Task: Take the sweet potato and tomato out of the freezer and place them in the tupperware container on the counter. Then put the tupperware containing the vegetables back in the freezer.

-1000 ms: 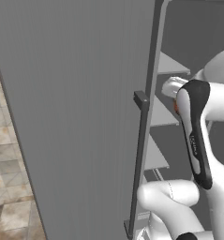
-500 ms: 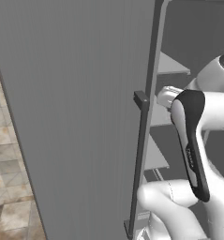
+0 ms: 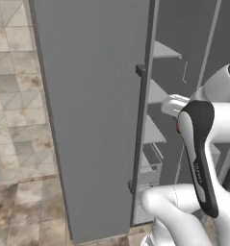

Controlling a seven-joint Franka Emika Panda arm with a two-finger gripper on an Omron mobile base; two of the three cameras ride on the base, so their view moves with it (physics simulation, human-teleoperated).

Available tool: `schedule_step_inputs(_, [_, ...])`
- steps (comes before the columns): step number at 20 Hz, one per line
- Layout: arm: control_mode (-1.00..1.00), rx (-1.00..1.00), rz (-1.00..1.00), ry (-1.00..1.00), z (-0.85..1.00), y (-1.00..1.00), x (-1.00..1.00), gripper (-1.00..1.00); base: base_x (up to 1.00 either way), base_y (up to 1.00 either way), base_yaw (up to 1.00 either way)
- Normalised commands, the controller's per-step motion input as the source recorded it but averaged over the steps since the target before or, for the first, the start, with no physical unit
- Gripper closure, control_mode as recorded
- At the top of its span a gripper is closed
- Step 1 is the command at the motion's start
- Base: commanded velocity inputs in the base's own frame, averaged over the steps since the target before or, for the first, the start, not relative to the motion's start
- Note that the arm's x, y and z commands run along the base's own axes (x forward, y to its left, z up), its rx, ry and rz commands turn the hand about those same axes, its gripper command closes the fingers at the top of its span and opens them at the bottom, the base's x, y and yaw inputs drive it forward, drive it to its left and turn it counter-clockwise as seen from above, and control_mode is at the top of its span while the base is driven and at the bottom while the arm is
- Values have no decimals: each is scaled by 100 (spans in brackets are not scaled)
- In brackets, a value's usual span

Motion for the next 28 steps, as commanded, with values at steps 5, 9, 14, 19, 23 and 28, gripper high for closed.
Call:
schedule_step_inputs(5, [100,0,0,0,0,0,0,100,-94,65,-31])
schedule_step_inputs(9, [100,0,0,0,0,0,0,100,-92,25,-53])
schedule_step_inputs(14, [100,0,0,0,0,0,0,100,-76,0,-76])
schedule_step_inputs(19, [100,0,0,0,0,0,0,100,-57,-6,-74])
schedule_step_inputs(23, [100,0,0,0,0,0,0,100,-23,-39,-59])
schedule_step_inputs(28, [100,0,0,0,0,0,0,100,28,-61,-41])
